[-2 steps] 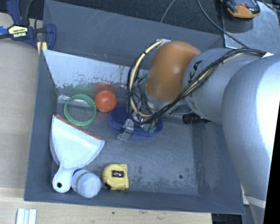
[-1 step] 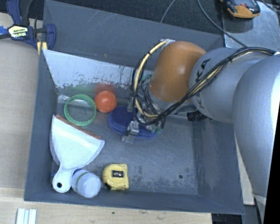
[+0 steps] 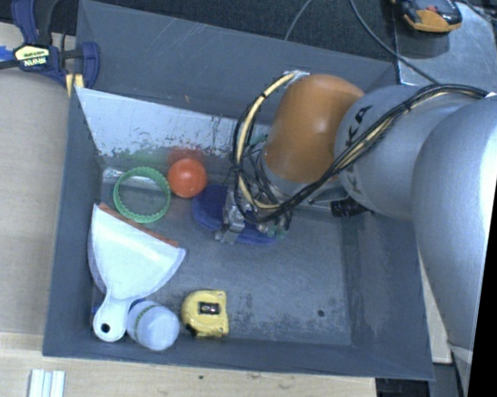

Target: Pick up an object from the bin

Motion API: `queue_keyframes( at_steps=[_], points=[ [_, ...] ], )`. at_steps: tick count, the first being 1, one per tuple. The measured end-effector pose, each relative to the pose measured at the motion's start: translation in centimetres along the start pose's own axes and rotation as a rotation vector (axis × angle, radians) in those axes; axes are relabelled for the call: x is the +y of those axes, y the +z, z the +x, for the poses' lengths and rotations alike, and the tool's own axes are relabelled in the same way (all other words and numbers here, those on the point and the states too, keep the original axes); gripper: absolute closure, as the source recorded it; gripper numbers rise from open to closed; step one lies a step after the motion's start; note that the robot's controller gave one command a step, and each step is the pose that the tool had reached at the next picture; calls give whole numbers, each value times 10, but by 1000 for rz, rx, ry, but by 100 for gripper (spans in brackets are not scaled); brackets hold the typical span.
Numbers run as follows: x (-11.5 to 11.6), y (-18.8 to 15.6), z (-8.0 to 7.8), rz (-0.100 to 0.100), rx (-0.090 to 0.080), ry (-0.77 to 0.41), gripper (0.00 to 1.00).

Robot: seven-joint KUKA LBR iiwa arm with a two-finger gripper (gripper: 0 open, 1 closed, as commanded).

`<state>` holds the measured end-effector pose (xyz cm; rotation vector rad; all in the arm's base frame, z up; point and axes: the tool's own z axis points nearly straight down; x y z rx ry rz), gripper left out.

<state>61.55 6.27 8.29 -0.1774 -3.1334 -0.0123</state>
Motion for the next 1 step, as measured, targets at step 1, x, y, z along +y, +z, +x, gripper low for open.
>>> queue_keyframes(
  at_steps=[1],
  points=[
    [-4,-152,6,-3,-12,133,100]
  ],
)
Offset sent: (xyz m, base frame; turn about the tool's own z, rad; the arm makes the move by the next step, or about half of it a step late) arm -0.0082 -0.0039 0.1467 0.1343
